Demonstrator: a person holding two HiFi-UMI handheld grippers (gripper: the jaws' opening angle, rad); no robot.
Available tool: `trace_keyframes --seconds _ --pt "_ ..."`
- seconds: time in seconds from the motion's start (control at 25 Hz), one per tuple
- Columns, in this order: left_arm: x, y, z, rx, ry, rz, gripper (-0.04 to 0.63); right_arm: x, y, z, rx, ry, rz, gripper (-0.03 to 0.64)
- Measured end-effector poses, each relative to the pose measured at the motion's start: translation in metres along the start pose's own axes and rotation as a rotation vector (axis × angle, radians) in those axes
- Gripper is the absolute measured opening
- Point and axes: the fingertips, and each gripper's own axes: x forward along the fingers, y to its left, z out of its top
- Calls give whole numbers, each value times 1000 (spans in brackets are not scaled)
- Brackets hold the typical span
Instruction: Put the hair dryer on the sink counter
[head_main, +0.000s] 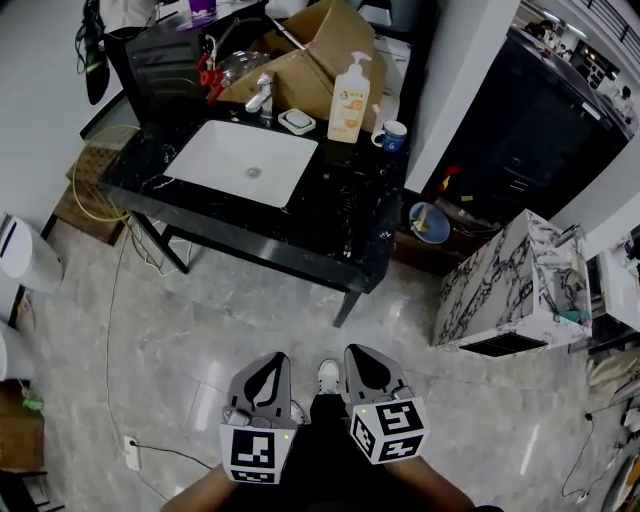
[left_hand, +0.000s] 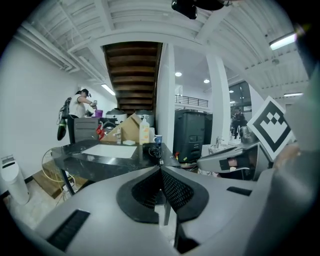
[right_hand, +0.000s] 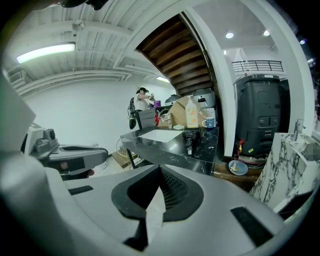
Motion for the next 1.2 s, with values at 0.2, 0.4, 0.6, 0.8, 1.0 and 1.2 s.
trace_keyframes --seconds 0.2,0.4,0.6,0.8,1.0,1.2 --pt "-16 -13 -2 11 -11 24 8 -21 2 -13 4 -5 21 15" --pt "-15 -35 -2 15 0 33 8 -38 -17 -19 7 -11 21 15" --pt "-3 -66 4 42 -11 17 8 -55 -39 -18 1 -28 27 15" --pt "2 -80 6 41 -11 21 8 -62 -52 -20 1 -32 34 15" --pt "3 -87 7 50 -10 29 8 -64 -57 -20 1 -31 45 15" --pt "-3 -81 5 38 -10 56 8 -62 -50 -21 -9 -29 64 15"
